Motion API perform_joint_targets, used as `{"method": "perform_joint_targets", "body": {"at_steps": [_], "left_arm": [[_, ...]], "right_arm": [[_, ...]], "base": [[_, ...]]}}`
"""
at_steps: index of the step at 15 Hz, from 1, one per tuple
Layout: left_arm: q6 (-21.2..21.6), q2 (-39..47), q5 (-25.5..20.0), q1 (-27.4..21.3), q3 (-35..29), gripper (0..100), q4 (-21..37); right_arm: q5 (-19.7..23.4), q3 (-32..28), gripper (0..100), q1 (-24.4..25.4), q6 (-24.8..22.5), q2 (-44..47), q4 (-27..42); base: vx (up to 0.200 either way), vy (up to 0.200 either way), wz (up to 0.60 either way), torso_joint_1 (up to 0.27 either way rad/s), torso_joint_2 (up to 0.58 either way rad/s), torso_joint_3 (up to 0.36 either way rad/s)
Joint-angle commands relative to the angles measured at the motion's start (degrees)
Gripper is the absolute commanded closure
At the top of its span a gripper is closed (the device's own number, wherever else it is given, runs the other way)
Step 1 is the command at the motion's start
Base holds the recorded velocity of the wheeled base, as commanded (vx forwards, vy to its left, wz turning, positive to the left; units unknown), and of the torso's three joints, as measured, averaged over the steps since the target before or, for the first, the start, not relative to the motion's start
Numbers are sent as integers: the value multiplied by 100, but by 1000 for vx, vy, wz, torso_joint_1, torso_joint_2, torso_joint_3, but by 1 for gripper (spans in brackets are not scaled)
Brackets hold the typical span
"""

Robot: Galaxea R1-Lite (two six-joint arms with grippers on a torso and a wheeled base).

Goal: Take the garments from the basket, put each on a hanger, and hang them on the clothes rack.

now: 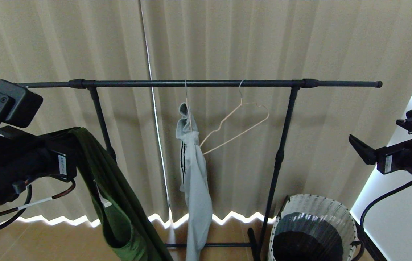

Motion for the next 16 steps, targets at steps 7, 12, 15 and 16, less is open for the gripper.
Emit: {"method": "perform_joint_targets", "body": {"at_steps": [7,12,15,16], "left_arm": [[17,24,1,-1,30,100,-14],[-1,24,-25,-1,30,100,-14],[8,24,-25,-1,57,100,-14],[8,24,-43,-1,57,100,-14]], "right_arm": [[5,38,0,15,-6,-19,-1],[5,47,0,23,-6,-19,-1],[5,47,0,23,-6,-19,-1],[5,47,0,23,-6,-19,-1]], "base": [[143,0,0,0,0,-1],[0,0,0,0,0,0],[0,200,0,-4,-4,2],[0,200,0,2,12,7]]}}
